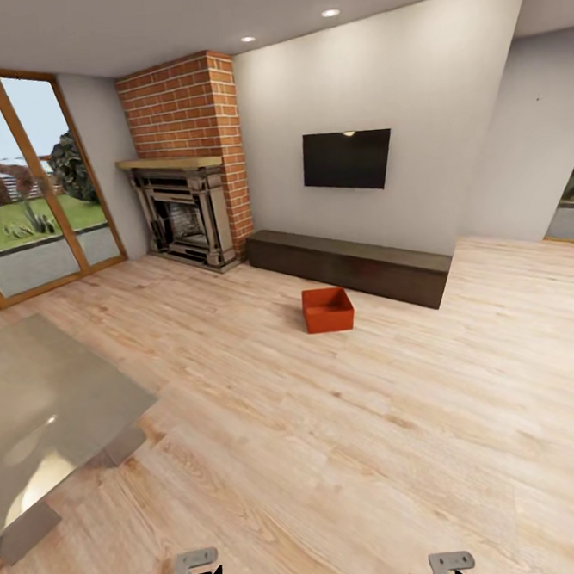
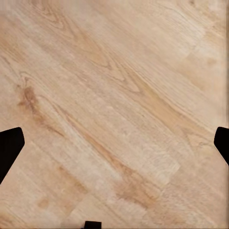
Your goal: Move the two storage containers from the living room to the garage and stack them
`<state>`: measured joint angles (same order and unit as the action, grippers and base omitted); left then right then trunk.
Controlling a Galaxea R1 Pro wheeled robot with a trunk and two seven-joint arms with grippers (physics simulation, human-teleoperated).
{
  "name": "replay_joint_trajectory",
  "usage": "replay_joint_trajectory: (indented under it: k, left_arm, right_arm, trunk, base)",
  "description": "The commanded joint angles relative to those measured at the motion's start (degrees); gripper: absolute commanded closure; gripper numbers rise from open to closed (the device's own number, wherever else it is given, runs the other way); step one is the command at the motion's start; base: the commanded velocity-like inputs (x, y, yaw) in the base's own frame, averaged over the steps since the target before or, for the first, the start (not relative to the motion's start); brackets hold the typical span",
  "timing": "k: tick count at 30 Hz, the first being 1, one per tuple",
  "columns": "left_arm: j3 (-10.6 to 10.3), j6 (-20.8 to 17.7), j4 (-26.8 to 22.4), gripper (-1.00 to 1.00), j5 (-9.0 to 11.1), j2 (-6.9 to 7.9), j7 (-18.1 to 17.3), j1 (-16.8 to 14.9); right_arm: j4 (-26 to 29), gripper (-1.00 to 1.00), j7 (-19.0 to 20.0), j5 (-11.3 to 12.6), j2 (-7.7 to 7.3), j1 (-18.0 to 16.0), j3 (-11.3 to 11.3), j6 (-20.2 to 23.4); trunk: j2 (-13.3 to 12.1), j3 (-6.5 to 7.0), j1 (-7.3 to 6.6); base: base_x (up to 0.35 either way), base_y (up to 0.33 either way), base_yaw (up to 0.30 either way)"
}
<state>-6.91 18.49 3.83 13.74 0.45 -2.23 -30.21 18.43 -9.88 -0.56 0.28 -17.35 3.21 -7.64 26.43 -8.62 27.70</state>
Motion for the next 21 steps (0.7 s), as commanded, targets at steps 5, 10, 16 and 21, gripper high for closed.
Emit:
replay_joint_trajectory:
  k: [5,10,16,21]
  left_arm:
    - [-0.5,0.4,0.3,-1.00,0.6,-0.01,-0.2,-0.1]
    - [-0.5,0.4,0.2,-1.00,0.6,-0.01,-0.2,-0.1]
    - [-0.5,0.4,0.2,-1.00,0.6,-0.01,-0.2,-0.1]
    - [-0.5,0.4,0.2,-1.00,0.6,-0.01,-0.2,-0.1]
  right_arm:
    - [-0.1,-1.00,-0.4,-0.1,-0.02,-0.1,0.4,-0.1]
    - [-0.1,-1.00,-0.4,-0.1,-0.02,-0.1,0.4,-0.1]
    - [-0.1,-1.00,-0.4,-0.1,-0.02,-0.1,0.4,-0.1]
    - [-0.1,-1.00,-0.4,-0.1,-0.02,-0.1,0.4,-0.1]
  trunk:
    - [0.1,-0.11,0.06]
    - [0.1,-0.11,0.06]
    - [0.1,-0.11,0.06]
    - [0.1,-0.11,0.06]
  base:
    - [0.317,-0.181,0.000]
    - [0.317,-0.181,0.000]
    - [0.317,-0.181,0.000]
    - [0.317,-0.181,0.000]
